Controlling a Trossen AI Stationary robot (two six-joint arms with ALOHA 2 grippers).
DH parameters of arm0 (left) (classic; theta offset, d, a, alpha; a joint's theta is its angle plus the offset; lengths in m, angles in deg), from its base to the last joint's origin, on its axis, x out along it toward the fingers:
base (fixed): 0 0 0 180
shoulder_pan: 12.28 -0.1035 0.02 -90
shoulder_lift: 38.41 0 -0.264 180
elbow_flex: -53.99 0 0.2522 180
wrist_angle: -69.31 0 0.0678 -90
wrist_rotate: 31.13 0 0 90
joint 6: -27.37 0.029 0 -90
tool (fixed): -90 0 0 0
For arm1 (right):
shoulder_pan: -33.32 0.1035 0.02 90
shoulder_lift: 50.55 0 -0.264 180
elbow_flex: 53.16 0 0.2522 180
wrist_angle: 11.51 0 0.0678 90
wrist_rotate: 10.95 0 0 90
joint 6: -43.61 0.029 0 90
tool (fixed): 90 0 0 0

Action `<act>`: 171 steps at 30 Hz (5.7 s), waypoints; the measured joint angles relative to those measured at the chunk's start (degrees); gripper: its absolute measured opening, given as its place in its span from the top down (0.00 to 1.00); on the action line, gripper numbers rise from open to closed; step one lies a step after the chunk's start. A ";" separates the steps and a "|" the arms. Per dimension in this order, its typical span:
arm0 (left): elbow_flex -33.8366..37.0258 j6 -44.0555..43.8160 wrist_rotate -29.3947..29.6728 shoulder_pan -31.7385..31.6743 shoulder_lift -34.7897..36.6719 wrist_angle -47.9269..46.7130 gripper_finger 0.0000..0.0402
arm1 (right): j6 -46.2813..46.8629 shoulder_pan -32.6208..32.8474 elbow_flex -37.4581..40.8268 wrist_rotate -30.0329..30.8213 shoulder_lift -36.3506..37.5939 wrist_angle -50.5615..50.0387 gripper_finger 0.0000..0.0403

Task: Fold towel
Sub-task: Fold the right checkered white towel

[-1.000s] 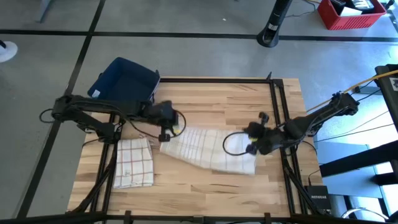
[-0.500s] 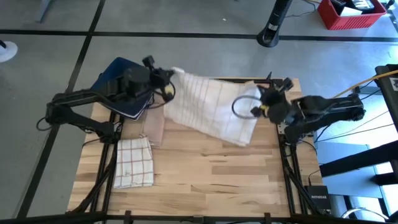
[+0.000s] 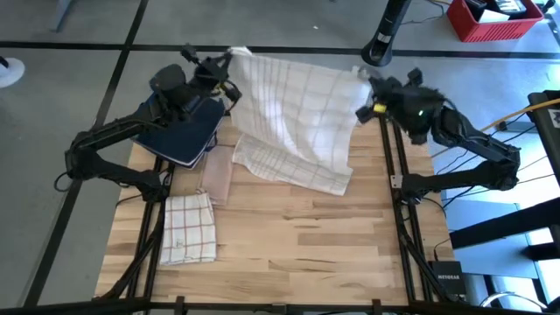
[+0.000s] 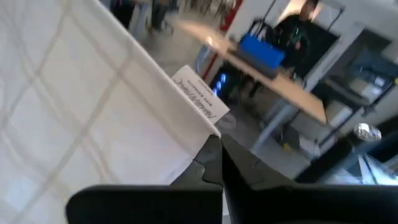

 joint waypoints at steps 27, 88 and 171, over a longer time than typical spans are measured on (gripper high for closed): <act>-3.78 -3.80 -32.26 -19.79 -14.49 54.32 1.00 | -20.60 -35.07 -7.91 -34.61 -18.90 62.26 1.00; 27.14 -70.81 -25.65 48.53 -1.11 -25.11 1.00 | 62.73 49.86 14.11 -33.83 -11.95 -22.60 1.00; 27.56 -53.29 -5.06 18.63 -10.56 -23.63 0.59 | 71.78 43.03 28.55 -3.37 -25.81 -12.90 0.52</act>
